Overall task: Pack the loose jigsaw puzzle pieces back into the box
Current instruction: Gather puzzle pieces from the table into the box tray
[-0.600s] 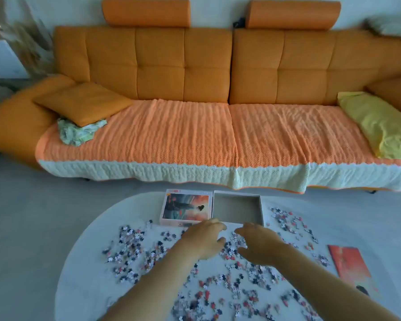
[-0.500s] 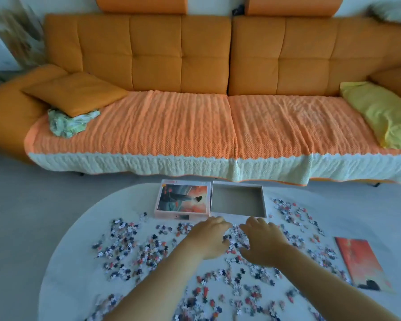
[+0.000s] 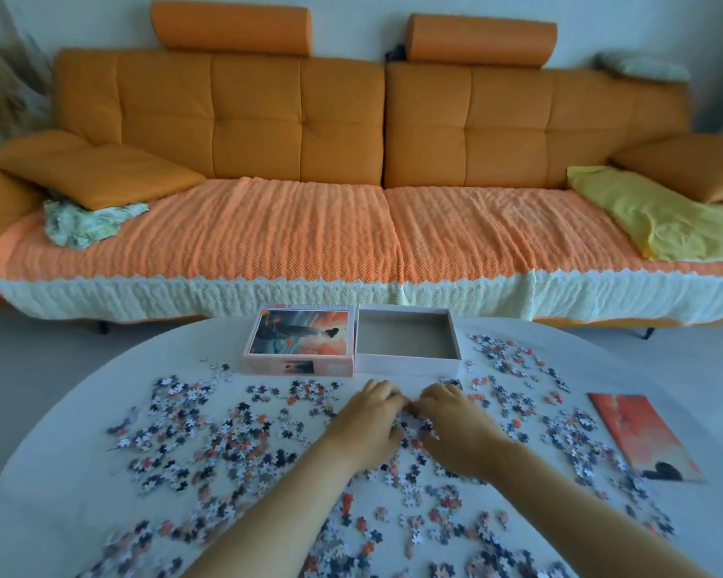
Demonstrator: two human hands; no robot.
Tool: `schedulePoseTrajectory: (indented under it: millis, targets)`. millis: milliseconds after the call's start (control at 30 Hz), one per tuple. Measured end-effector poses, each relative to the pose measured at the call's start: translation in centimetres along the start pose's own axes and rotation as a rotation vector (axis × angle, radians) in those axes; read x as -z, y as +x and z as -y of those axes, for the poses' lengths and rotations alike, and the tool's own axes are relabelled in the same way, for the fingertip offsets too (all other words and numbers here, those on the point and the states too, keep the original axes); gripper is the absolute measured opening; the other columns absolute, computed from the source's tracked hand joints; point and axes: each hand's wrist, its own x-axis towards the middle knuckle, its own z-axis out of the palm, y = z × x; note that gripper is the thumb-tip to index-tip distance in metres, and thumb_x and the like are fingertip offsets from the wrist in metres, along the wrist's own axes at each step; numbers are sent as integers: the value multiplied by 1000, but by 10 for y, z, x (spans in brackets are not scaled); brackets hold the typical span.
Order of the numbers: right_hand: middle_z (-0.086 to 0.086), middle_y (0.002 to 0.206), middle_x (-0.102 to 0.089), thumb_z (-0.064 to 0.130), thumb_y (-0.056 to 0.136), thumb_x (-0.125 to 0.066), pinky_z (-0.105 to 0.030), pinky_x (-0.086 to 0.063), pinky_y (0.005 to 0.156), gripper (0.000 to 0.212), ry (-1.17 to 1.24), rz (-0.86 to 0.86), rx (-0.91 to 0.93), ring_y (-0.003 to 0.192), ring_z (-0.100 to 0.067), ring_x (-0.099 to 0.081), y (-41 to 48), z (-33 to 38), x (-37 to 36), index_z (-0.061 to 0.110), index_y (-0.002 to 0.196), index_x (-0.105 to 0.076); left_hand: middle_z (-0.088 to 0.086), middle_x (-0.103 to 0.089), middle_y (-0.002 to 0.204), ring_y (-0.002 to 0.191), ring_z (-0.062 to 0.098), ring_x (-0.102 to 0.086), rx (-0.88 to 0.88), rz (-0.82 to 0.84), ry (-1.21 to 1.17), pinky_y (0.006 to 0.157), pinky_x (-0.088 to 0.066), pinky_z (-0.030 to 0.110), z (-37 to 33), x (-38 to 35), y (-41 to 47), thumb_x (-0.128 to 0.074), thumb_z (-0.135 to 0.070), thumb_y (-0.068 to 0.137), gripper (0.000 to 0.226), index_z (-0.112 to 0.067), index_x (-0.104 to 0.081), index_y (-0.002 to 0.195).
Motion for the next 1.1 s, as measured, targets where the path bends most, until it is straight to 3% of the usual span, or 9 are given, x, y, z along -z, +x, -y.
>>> schedulePoseTrajectory:
  millis: [133,233,333,467,533,667,867,967,1100]
  targets:
    - [5,140,-43,22,89,-53,-28,-30,112,49,84,-22,-11,132,-15,-37,-18,0,8,26,138,-49,-6,-46,131,128,12,-35,74,30,-78,106,-36,32,-12,7,-16,-53,-25,96,45,-20,-47,140]
    - [2,151,-32,40,89,-54,-38,-30,115,64,-1,14,-119,139,-19,-29,-25,0,17,24,148,-35,-6,-37,145,136,15,-29,122,37,-8,112,-32,37,-13,17,-21,-52,-33,95,56,-22,-36,147]
    - [-2,154,-24,57,85,-54,-49,-34,111,78,-78,127,-194,141,-26,-22,-28,1,14,25,150,-26,-3,-23,154,141,21,-22,192,191,95,112,-31,45,-16,21,-24,-50,-44,92,70,-21,-22,152]
    - [-3,151,-21,60,88,-50,-48,-36,109,79,-58,136,-214,141,-26,-18,-19,10,2,27,152,-16,2,-29,148,134,24,-26,158,217,169,106,-36,44,-22,12,-18,-50,-43,94,69,-18,-22,151]
    - [-5,143,-26,52,90,-50,-47,-39,106,68,-13,129,-219,137,-27,-21,-12,14,-1,29,149,-25,4,-37,137,127,25,-32,154,167,155,101,-40,43,-23,8,-13,-51,-38,95,59,-17,-34,147]
    - [-8,121,-43,34,94,-53,-39,-45,98,34,-5,105,-193,117,-27,-42,-2,20,2,23,126,-55,1,-44,105,108,23,-41,169,58,12,87,-46,45,-23,1,-7,-54,-22,94,25,-18,-63,117]
    - [-4,109,-65,22,86,-67,-28,-53,80,25,83,36,-240,94,-20,-63,2,22,10,19,110,-71,0,-52,102,97,20,-56,227,-38,-134,88,-48,33,-25,-2,-4,-58,-8,88,23,-20,-70,104]
    - [-1,103,-71,21,85,-68,-27,-54,82,18,115,46,-261,94,-18,-65,1,18,14,16,101,-75,-4,-58,95,88,14,-58,237,-32,-192,77,-44,22,-21,0,0,-63,-6,84,20,-19,-72,96]
    - [2,78,-70,14,84,-69,-23,-58,62,8,319,-28,-316,69,-18,-69,5,8,30,17,85,-76,-8,-66,93,85,10,-60,265,-38,-331,73,-44,20,-19,12,12,-68,-12,85,13,-21,-71,93]
